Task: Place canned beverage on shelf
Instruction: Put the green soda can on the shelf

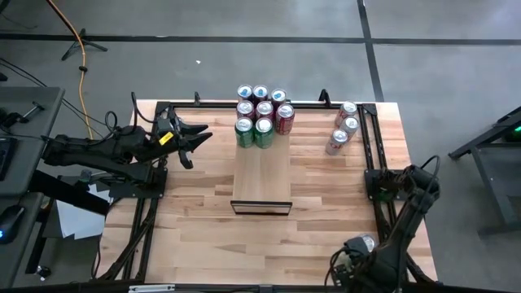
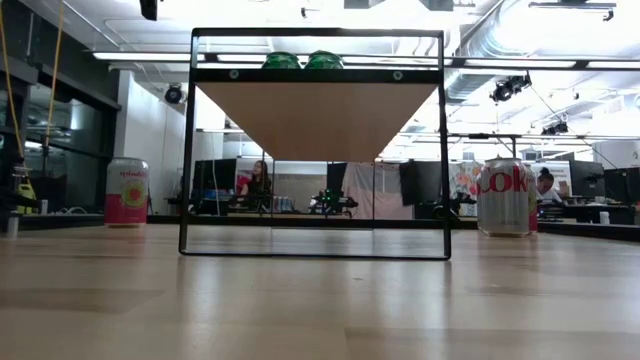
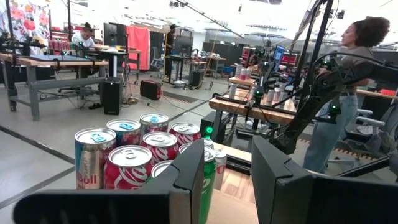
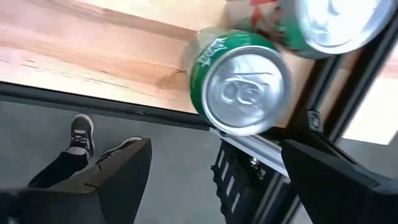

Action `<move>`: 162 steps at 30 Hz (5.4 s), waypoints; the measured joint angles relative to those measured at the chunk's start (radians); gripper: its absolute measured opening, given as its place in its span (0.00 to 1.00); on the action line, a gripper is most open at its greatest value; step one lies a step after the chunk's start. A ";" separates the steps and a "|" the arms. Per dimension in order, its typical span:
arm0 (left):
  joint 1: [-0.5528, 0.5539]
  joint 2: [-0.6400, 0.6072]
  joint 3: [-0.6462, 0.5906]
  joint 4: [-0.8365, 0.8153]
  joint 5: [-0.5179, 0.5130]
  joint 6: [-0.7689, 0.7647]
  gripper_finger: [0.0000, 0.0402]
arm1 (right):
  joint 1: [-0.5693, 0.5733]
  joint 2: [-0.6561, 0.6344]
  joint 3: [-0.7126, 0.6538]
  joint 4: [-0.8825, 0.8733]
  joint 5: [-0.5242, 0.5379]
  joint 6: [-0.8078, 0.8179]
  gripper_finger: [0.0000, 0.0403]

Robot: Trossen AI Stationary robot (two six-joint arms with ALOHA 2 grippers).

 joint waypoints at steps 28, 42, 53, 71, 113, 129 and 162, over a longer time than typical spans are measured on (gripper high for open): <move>0.000 0.000 0.000 0.000 0.000 -0.010 0.18 | -0.008 -0.027 -0.218 0.115 -0.001 -0.026 0.86; 0.000 0.000 0.000 -0.001 -0.005 -0.010 0.18 | -0.009 -0.068 -0.316 0.255 -0.002 -0.067 0.74; 0.000 0.000 0.000 -0.002 -0.008 -0.037 0.18 | -0.034 -0.172 -0.039 0.211 0.099 -0.350 0.71; -0.027 0.123 0.110 -0.001 0.470 -0.290 0.62 | -0.628 -0.169 0.399 -0.057 0.240 -1.352 0.71; 0.076 0.784 0.615 -0.351 0.772 -0.182 0.62 | -0.915 -0.120 0.397 0.196 0.101 -2.440 0.71; 0.176 0.626 0.611 -0.732 0.533 -0.046 0.48 | -0.919 -0.149 0.399 0.038 0.223 -2.318 0.92; -0.070 0.635 0.183 0.296 -0.044 -0.218 0.48 | -0.950 -0.467 -0.550 1.530 0.392 -1.863 0.93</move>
